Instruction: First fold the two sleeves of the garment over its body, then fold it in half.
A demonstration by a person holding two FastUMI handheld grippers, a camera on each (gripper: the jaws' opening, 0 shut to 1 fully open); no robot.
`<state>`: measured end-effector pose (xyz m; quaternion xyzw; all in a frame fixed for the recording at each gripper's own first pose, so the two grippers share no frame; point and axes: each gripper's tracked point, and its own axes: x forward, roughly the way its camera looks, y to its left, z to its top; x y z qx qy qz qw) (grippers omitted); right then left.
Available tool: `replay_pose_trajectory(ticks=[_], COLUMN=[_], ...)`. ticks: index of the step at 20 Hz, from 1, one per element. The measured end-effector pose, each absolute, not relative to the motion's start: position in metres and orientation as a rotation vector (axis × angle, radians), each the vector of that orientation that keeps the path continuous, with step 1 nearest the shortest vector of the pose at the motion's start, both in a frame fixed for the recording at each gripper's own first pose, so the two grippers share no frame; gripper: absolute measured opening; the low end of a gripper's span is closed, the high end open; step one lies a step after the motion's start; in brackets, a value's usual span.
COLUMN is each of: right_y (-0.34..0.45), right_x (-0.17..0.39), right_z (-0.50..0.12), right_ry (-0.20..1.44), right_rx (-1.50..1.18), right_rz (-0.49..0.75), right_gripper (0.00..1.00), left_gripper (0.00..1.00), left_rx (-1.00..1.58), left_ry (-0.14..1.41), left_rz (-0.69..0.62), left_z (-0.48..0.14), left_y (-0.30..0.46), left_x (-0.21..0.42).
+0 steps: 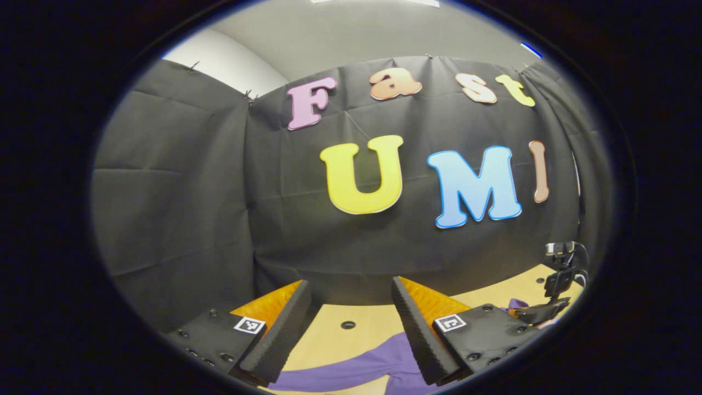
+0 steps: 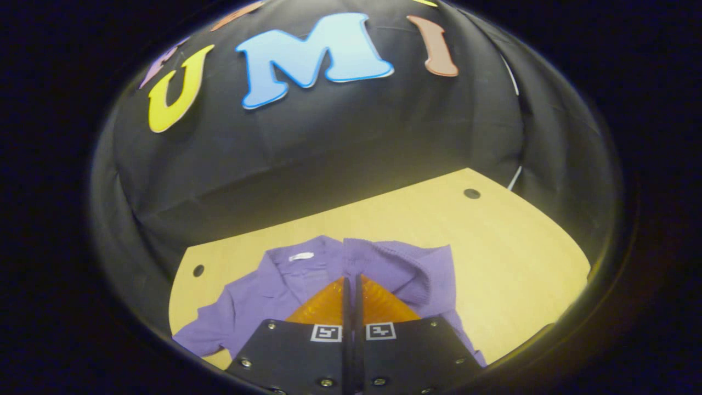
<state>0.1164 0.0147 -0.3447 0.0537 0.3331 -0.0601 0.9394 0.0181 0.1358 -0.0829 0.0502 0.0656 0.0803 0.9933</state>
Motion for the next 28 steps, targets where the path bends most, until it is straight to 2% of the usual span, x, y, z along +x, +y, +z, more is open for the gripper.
replay_pose_trajectory(ticks=[5, 13, 16, 21, 26, 27, 28], right_y=[0.110, 0.226, 0.241, 0.244, 0.238, 0.236, 0.236], right_x=[0.121, 0.096, 0.086, 0.079, 0.068, 0.065, 0.062], right_z=[-0.365, -0.398, -0.404, -0.403, -0.400, -0.401, -0.401], right_ry=[0.710, 0.770, 0.783, 0.764, 0.777, 0.783, 0.790], right_rx=[0.054, -0.036, -0.063, -0.095, -0.095, -0.096, -0.093], right_rz=[0.023, 0.231, 0.260, 0.265, 0.266, 0.268, 0.276], right_gripper=[0.01, 0.01, 0.01, 0.01, 0.01, 0.06, 0.07], left_gripper=[0.94, 0.94, 0.94, 0.95, 0.95, 0.96, 0.98], left_rx=[0.144, 0.160, 0.154, 0.128, 0.043, 0.029, 0.015], left_ry=[0.152, 0.203, 0.220, 0.279, 0.392, 0.416, 0.443], left_rz=[0.258, 0.415, 0.445, 0.420, 0.409, 0.411, 0.410], left_z=[-0.089, -0.101, -0.108, -0.146, -0.219, -0.236, -0.251], left_y=[0.202, 0.284, 0.301, 0.307, 0.320, 0.323, 0.326], left_x=[-0.005, -0.053, -0.065, -0.066, -0.072, -0.075, -0.075])
